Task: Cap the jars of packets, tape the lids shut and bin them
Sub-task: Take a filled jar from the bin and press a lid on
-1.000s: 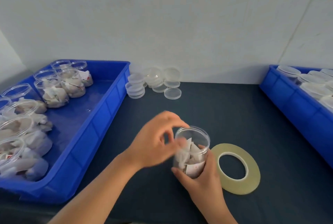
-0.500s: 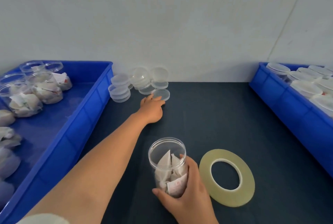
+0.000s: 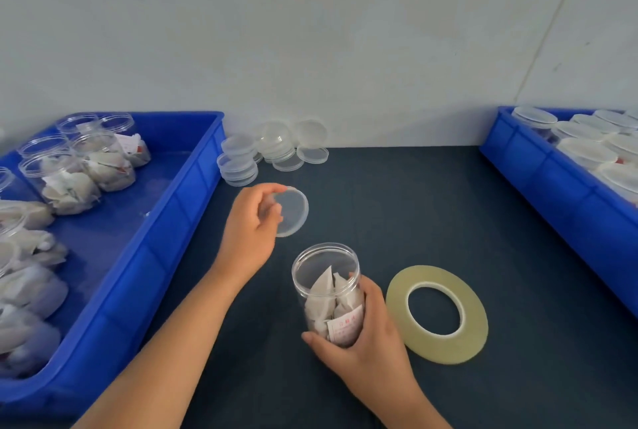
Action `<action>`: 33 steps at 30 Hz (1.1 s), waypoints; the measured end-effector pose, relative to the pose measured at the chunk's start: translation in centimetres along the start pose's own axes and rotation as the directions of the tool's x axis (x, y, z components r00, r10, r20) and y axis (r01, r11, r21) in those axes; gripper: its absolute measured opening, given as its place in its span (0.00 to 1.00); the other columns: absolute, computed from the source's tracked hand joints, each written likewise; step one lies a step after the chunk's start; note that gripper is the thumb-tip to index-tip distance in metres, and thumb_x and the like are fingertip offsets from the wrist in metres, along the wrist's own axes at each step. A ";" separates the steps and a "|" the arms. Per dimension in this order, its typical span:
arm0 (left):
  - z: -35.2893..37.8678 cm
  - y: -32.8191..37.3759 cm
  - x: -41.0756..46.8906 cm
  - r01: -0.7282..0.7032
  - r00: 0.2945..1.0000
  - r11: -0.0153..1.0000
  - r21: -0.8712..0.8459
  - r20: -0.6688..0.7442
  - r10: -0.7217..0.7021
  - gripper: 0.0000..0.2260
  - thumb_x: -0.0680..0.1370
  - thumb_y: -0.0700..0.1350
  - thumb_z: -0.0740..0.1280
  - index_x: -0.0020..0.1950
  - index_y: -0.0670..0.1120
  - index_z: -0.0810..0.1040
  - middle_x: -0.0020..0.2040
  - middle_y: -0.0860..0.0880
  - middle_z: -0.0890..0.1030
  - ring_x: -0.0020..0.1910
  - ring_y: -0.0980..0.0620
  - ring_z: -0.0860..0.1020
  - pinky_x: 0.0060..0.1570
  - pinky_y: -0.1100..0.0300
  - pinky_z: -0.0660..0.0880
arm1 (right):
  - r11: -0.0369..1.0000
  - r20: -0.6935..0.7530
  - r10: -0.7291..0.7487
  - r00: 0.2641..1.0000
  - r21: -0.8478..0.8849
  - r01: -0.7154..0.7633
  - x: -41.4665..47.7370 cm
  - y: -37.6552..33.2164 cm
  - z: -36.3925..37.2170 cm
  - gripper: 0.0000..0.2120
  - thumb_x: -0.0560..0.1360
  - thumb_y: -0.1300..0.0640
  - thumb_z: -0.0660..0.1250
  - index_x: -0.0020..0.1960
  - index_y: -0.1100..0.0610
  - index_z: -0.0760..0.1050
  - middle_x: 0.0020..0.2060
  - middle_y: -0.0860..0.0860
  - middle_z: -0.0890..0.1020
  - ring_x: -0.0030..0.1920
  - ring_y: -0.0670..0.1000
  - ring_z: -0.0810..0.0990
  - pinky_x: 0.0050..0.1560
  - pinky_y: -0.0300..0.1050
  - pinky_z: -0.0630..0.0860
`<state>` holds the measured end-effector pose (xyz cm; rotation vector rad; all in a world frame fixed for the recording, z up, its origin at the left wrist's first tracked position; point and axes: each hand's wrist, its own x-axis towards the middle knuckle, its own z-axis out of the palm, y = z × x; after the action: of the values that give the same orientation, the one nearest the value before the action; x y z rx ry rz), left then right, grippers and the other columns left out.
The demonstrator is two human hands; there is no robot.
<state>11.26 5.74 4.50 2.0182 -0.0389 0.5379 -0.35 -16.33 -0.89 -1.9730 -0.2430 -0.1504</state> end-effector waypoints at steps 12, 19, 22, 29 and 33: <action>-3.5 8.6 -6.4 0.052 0.887 0.970 0.236 0.435 -0.153 0.19 0.87 0.42 0.59 0.68 0.63 0.81 0.63 0.71 0.79 0.65 0.74 0.73 0.62 0.70 0.69 | 0.996 0.072 -0.001 0.997 -0.084 0.007 -0.7 -0.1 -0.1 0.44 0.61 0.30 0.79 0.70 0.38 0.62 0.59 0.29 0.75 0.61 0.35 0.77 0.53 0.29 0.75; -2.2 10.7 -8.1 -0.007 0.826 0.948 0.318 0.536 -0.173 0.32 0.79 0.73 0.56 0.81 0.62 0.65 0.75 0.68 0.66 0.73 0.68 0.65 0.68 0.62 0.66 | 0.997 0.064 0.003 0.998 -0.082 0.002 -0.6 0.2 0.1 0.42 0.62 0.32 0.79 0.69 0.40 0.64 0.57 0.34 0.78 0.59 0.39 0.79 0.54 0.42 0.81; -1.1 11.7 -9.4 -0.192 0.796 0.858 0.477 0.587 -0.148 0.37 0.75 0.77 0.58 0.81 0.65 0.57 0.74 0.66 0.59 0.73 0.64 0.61 0.62 0.60 0.69 | 0.997 0.071 -0.034 0.997 -0.062 0.038 -0.5 -0.1 0.3 0.40 0.65 0.33 0.80 0.71 0.34 0.64 0.63 0.29 0.74 0.62 0.37 0.79 0.54 0.39 0.82; 0.4 12.5 -10.6 -0.371 0.825 0.674 0.639 0.560 -0.078 0.20 0.84 0.62 0.57 0.73 0.57 0.59 0.71 0.55 0.64 0.68 0.50 0.67 0.61 0.54 0.74 | 0.986 0.071 -0.110 0.991 -0.120 0.118 -0.1 0.4 0.7 0.40 0.67 0.37 0.79 0.74 0.32 0.62 0.67 0.29 0.72 0.64 0.38 0.77 0.51 0.33 0.78; 1.4 12.3 -10.9 -0.380 0.841 0.617 0.689 0.535 -0.079 0.25 0.81 0.70 0.52 0.74 0.60 0.61 0.69 0.53 0.65 0.67 0.49 0.68 0.58 0.53 0.75 | 0.978 0.088 -0.146 0.985 -0.135 0.157 0.2 0.2 0.9 0.31 0.70 0.37 0.74 0.70 0.35 0.66 0.62 0.29 0.72 0.59 0.40 0.79 0.47 0.31 0.76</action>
<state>-1.17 -3.66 10.00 3.0187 -0.3840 0.0559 -0.08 -15.59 -1.33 -2.1033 -0.4450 -0.1947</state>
